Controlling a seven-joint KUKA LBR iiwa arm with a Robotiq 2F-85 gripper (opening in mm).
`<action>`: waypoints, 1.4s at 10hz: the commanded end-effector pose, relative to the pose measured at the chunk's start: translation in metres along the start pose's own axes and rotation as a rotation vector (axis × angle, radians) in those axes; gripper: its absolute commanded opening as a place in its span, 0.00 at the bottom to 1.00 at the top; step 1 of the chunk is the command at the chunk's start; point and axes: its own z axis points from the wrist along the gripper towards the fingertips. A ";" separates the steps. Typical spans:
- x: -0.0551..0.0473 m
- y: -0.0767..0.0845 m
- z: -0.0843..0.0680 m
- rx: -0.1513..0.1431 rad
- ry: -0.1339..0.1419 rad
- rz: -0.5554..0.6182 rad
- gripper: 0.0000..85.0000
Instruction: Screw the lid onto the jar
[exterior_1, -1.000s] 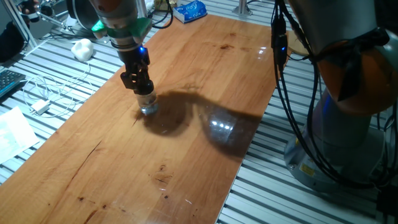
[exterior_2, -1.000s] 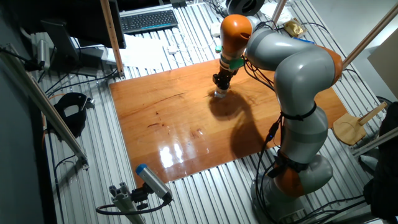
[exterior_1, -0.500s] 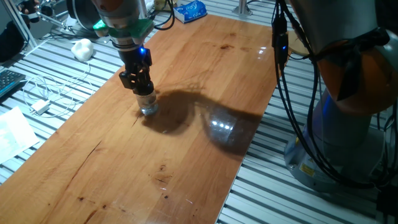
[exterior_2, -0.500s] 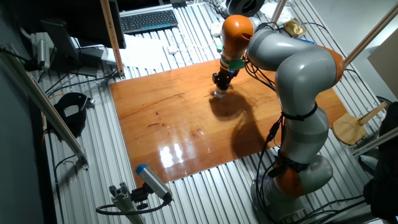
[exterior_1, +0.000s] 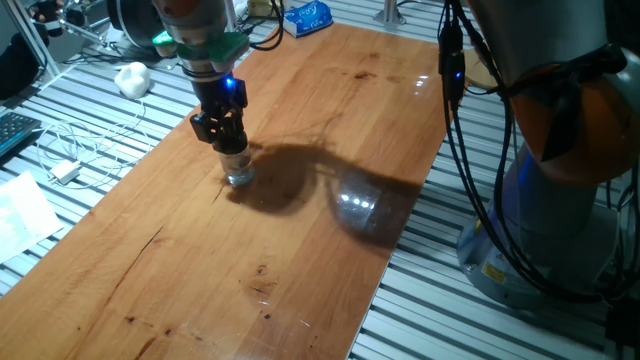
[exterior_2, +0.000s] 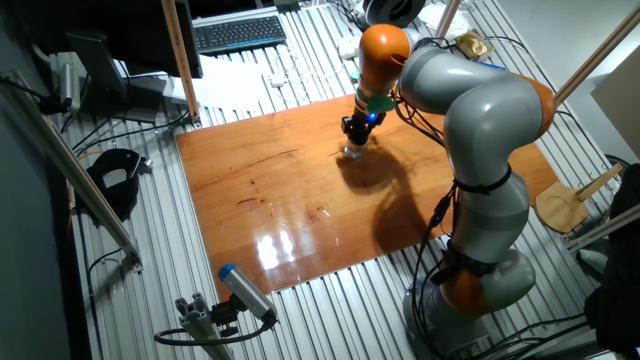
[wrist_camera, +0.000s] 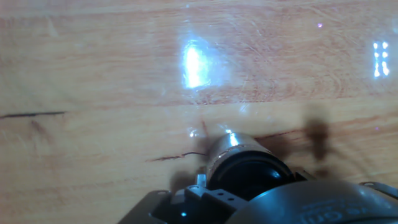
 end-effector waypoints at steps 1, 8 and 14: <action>0.000 0.000 0.000 -0.006 -0.001 0.017 0.60; 0.003 0.001 0.001 -0.040 -0.026 0.161 0.60; 0.003 0.001 0.001 -0.019 -0.030 0.169 0.60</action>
